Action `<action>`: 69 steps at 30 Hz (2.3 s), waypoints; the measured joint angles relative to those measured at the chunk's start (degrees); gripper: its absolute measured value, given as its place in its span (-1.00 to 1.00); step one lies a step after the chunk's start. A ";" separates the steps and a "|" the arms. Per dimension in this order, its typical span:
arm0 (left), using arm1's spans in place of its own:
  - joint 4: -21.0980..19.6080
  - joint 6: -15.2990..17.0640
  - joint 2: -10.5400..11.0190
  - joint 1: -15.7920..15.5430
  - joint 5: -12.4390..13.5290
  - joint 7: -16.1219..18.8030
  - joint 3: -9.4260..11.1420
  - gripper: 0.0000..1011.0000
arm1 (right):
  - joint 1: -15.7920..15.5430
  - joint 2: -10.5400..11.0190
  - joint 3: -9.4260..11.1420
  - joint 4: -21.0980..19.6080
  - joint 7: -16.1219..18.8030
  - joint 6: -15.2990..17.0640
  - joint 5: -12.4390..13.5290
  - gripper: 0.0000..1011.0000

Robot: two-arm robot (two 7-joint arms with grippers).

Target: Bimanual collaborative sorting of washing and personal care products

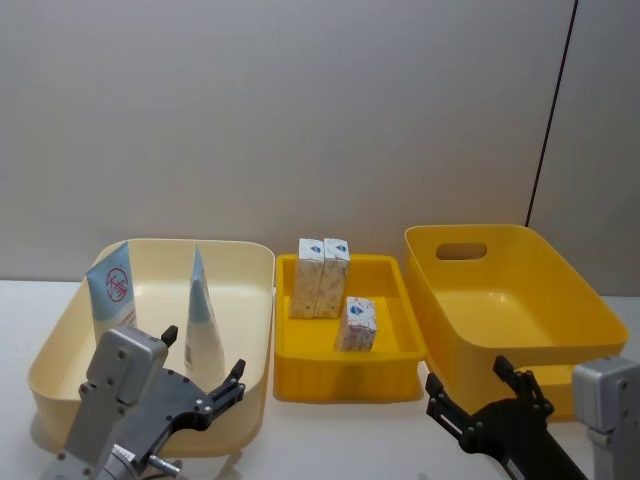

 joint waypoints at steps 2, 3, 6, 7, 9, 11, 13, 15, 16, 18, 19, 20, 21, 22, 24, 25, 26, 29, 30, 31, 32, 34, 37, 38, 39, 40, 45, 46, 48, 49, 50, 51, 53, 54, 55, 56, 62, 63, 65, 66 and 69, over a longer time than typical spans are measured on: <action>0.00 0.00 0.00 0.00 0.00 0.00 0.00 0.98 | 0.00 0.00 0.00 0.00 0.00 0.00 0.00 0.98; 0.00 0.00 0.00 0.00 0.00 0.00 0.00 0.98 | 0.00 0.00 0.00 0.00 0.00 0.00 0.00 0.98; 0.00 0.00 0.00 0.00 0.00 0.00 0.00 0.98 | 0.00 0.00 0.00 0.00 0.00 0.00 0.00 0.98; 0.00 0.00 0.00 0.00 0.00 0.00 0.00 0.98 | 0.00 0.00 0.00 0.00 0.00 0.00 0.00 0.98; 0.00 0.00 0.00 0.00 0.01 0.00 0.00 0.98 | 0.00 0.00 0.00 0.00 0.00 0.00 0.00 0.97; 0.00 0.00 0.00 0.00 0.00 0.00 0.00 0.98 | 0.00 0.00 0.00 0.00 0.00 0.00 0.00 0.98; 0.00 0.00 0.00 0.00 0.00 0.00 0.00 0.98 | 0.00 0.00 0.00 0.00 0.00 0.00 0.00 0.98; 0.00 0.00 0.00 0.00 0.00 0.00 0.00 0.98 | 0.00 0.00 0.00 0.00 0.00 0.00 0.00 0.98; 0.00 0.00 0.00 0.00 0.00 0.00 0.00 0.98 | 0.00 0.00 0.00 0.00 0.00 0.00 0.00 0.98; 0.00 0.00 0.00 0.00 0.01 0.00 0.00 0.98 | 0.00 0.00 0.00 0.00 0.00 0.00 0.00 0.98; 0.00 0.00 0.00 0.00 0.00 0.00 0.00 0.98 | 0.00 0.00 0.00 0.00 0.00 0.00 0.00 0.97; 0.00 0.00 0.00 0.00 0.00 0.00 0.00 0.98 | 0.00 0.00 0.00 0.00 0.00 0.00 0.00 0.97; 0.00 0.00 0.00 0.00 0.00 0.00 0.00 0.98 | 0.00 0.00 0.00 0.00 0.00 0.00 0.00 0.97; 0.00 0.00 0.00 0.00 0.00 0.00 0.00 0.98 | 0.00 0.00 0.00 0.00 0.00 0.00 0.00 0.97; 0.00 0.00 0.00 0.00 0.00 0.00 0.00 0.98 | 0.00 0.00 0.00 0.00 0.00 0.00 0.00 0.98; 0.00 0.00 0.00 0.00 0.00 0.00 0.00 0.98 | 0.00 0.00 0.00 0.00 0.00 0.00 0.00 0.98; 0.00 0.00 0.00 0.00 0.00 0.00 0.00 0.98 | 0.00 0.00 0.00 0.00 0.00 0.00 0.00 0.98; 0.00 0.00 0.00 0.00 0.00 0.00 0.00 0.98 | 0.00 0.00 0.00 0.00 0.00 0.00 0.00 0.98; 0.00 0.00 0.00 0.00 0.00 0.00 0.00 0.98 | 0.00 0.00 0.00 0.00 0.00 0.00 0.00 0.98; 0.00 0.00 0.00 0.00 0.00 0.00 0.00 0.98 | 0.00 0.00 0.00 0.00 0.00 0.00 0.00 0.98; 0.00 0.00 0.00 0.00 0.01 0.00 0.00 0.98 | 0.00 0.00 0.00 0.00 0.00 0.00 0.00 0.98; 0.00 0.00 0.00 0.00 0.00 0.00 0.00 0.98 | 0.00 0.00 0.00 0.00 0.00 0.00 0.00 0.98; 0.00 0.00 0.00 0.00 0.00 0.00 0.00 0.98 | 0.00 0.00 0.00 0.00 0.00 0.00 0.00 0.98; 0.00 0.00 0.00 0.00 0.00 0.00 0.00 0.98 | 0.00 0.00 0.00 0.00 0.00 0.00 0.00 0.98; 0.00 0.00 0.00 0.00 0.00 0.00 0.00 0.98 | 0.00 0.00 0.00 0.00 0.00 0.00 0.00 0.97; 0.00 0.00 0.00 0.00 0.00 0.00 0.00 0.98 | 0.00 0.00 0.00 0.00 0.00 0.00 0.00 0.98; 0.00 0.00 0.00 0.00 0.00 0.00 0.00 0.98 | 0.00 0.00 0.00 0.00 0.00 0.00 0.00 0.98; 0.00 0.00 0.00 0.00 0.00 0.00 0.00 0.98 | 0.00 0.00 0.00 0.00 0.00 0.00 0.00 0.98; 0.00 0.00 0.00 0.00 0.00 0.00 0.00 0.98 | 0.00 0.00 0.00 0.00 0.00 0.00 0.00 0.98; 0.00 0.00 0.00 0.00 0.00 0.00 0.00 0.98 | 0.00 0.00 0.00 0.00 0.00 0.00 0.00 0.98; 0.00 0.00 0.00 0.00 0.00 0.00 0.00 0.98 | 0.00 0.00 0.00 0.00 0.00 0.00 0.00 0.98; 0.00 0.00 0.00 0.00 0.00 0.00 0.00 0.98 | 0.00 0.00 0.00 0.00 0.00 0.00 0.00 0.98; 0.00 0.00 0.00 0.00 0.00 0.00 0.00 0.98 | 0.00 0.00 0.00 0.00 0.00 0.00 0.00 0.98; 0.00 0.00 0.00 0.00 0.00 0.00 0.00 0.98 | 0.00 0.00 0.00 0.00 0.00 0.00 0.00 0.98; 0.00 0.00 0.00 0.00 0.00 0.00 0.00 0.98 | 0.00 0.00 0.00 0.00 0.00 0.00 0.00 0.97; 0.00 0.00 0.00 0.00 0.00 0.00 0.00 0.98 | 0.00 0.00 0.00 0.00 0.00 0.00 0.00 0.98; 0.00 0.00 0.00 0.00 0.00 0.00 0.00 0.98 | 0.06 -0.03 0.00 0.00 0.02 0.11 0.00 0.98; 0.00 0.00 0.00 0.00 0.00 0.00 0.00 0.98 | 0.12 -0.04 -0.01 0.00 0.02 0.17 0.00 0.98; 0.00 0.00 0.00 0.00 0.00 0.00 0.00 0.98 | 0.48 -0.10 -0.12 -0.07 0.03 0.84 0.00 0.98; 0.00 0.00 0.00 0.00 0.00 0.00 0.00 0.98 | 1.00 -0.19 -0.25 -0.22 0.04 1.80 -0.03 0.97; 0.00 0.00 0.00 0.00 0.00 0.00 0.00 0.98 | 1.94 -0.33 -0.46 -0.55 0.03 3.34 -0.10 0.98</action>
